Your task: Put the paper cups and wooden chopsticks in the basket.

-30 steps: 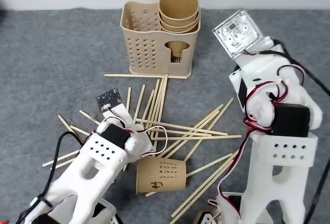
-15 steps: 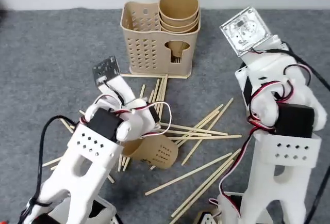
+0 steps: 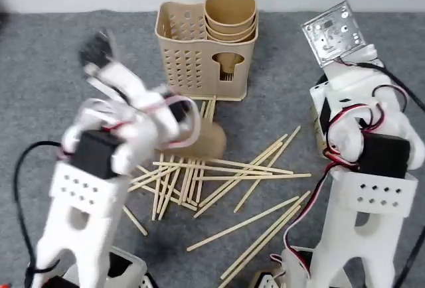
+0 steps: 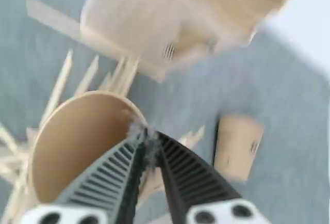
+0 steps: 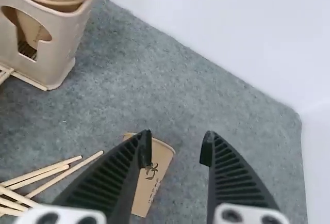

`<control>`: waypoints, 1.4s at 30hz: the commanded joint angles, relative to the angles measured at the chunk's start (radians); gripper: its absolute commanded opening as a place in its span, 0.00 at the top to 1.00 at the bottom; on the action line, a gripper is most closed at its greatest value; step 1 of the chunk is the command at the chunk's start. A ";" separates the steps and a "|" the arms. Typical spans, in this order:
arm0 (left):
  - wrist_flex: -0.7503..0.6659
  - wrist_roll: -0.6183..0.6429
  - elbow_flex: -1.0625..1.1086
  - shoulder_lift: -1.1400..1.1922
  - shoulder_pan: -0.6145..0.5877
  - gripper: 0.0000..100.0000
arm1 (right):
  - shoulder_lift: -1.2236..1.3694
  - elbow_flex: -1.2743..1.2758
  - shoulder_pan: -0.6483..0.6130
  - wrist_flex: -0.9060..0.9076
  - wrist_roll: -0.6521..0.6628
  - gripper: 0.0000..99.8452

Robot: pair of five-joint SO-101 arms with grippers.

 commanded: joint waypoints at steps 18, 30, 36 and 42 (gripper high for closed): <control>-0.818 -0.706 -0.151 0.106 -0.087 0.99 | -0.012 0.104 0.050 -0.012 -0.011 0.83; -1.115 -0.942 -0.213 0.344 -0.015 0.99 | -0.012 0.106 0.050 -0.012 -0.011 0.83; -1.126 -0.890 -0.318 0.419 0.032 0.99 | -0.012 0.121 0.050 -0.013 -0.012 0.83; -1.128 -0.859 -0.325 0.522 0.025 0.99 | -0.012 0.153 0.081 -0.019 -0.012 0.83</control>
